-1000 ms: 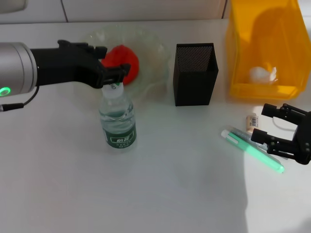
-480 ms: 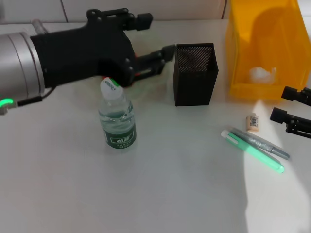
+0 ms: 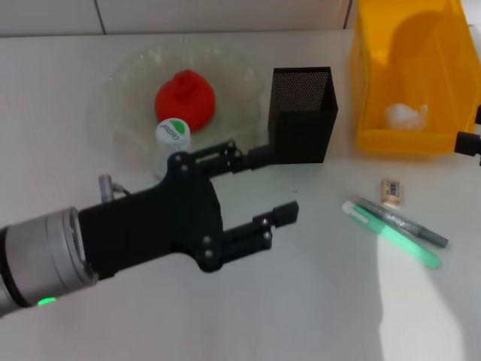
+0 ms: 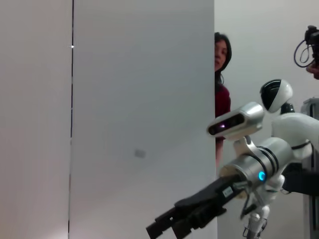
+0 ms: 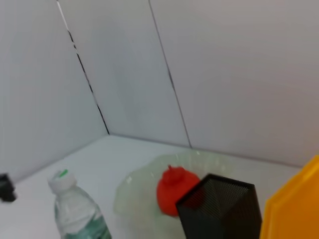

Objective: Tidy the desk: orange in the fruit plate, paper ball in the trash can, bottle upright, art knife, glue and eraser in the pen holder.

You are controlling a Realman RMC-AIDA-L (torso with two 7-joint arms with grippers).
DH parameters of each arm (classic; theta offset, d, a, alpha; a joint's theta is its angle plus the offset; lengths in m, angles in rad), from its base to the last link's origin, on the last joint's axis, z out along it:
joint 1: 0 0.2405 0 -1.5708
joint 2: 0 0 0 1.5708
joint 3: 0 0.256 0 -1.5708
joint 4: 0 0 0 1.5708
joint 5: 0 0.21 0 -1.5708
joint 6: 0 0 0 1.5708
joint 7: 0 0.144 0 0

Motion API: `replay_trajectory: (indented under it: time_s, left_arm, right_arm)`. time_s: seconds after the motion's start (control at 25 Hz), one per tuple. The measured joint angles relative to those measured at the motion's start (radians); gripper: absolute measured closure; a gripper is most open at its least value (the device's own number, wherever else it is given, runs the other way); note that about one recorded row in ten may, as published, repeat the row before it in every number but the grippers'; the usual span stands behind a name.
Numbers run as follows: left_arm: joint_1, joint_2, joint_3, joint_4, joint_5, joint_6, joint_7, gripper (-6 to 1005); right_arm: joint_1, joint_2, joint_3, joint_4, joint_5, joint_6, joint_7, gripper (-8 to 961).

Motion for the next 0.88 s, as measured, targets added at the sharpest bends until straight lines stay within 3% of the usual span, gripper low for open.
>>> replay_trajectory:
  time_s: [0.08,0.12,0.24,0.28,0.32,0.44,0.48,0.6,0.8,0.88]
  left_arm:
    - [-0.027,0.001,0.008,-0.128,-0.018,0.03,0.086,374]
    - [-0.045,0.001,0.008,-0.185,-0.017,0.033,0.114,374]
    - [-0.073,0.003,0.008,-0.286,-0.016,0.034,0.181,366]
    - [-0.073,0.003,0.008,-0.286,-0.016,0.034,0.181,362]
    - [-0.085,0.003,0.008,-0.321,-0.015,0.033,0.204,358]
    - [-0.091,0.006,0.007,-0.34,-0.006,0.027,0.201,345]
    - [-0.092,0.006,0.004,-0.341,0.001,0.026,0.194,341]
    - [-0.092,0.006,0.001,-0.342,0.017,0.022,0.181,329]
    - [-0.092,0.007,0.0,-0.341,0.041,0.021,0.163,308]
    - [-0.09,0.006,0.0,-0.343,0.042,0.016,0.168,201]
  right_arm:
    - [0.029,0.0,-0.005,-0.14,-0.104,-0.016,0.17,163]
    - [0.029,0.0,-0.005,-0.14,-0.104,-0.016,0.17,163]
    - [0.077,-0.006,-0.008,-0.287,-0.226,-0.076,0.325,163]
    - [0.132,-0.013,-0.01,-0.378,-0.332,-0.147,0.425,163]
    - [0.132,-0.013,-0.01,-0.378,-0.332,-0.147,0.425,163]
    - [0.244,-0.024,-0.033,-0.461,-0.495,-0.283,0.55,164]
    - [0.308,-0.026,-0.071,-0.475,-0.582,-0.354,0.593,164]
    - [0.352,-0.023,-0.121,-0.467,-0.653,-0.376,0.606,164]
    - [0.41,-0.001,-0.259,-0.379,-0.735,-0.339,0.608,164]
    - [0.413,0.003,-0.343,-0.315,-0.733,-0.275,0.608,163]
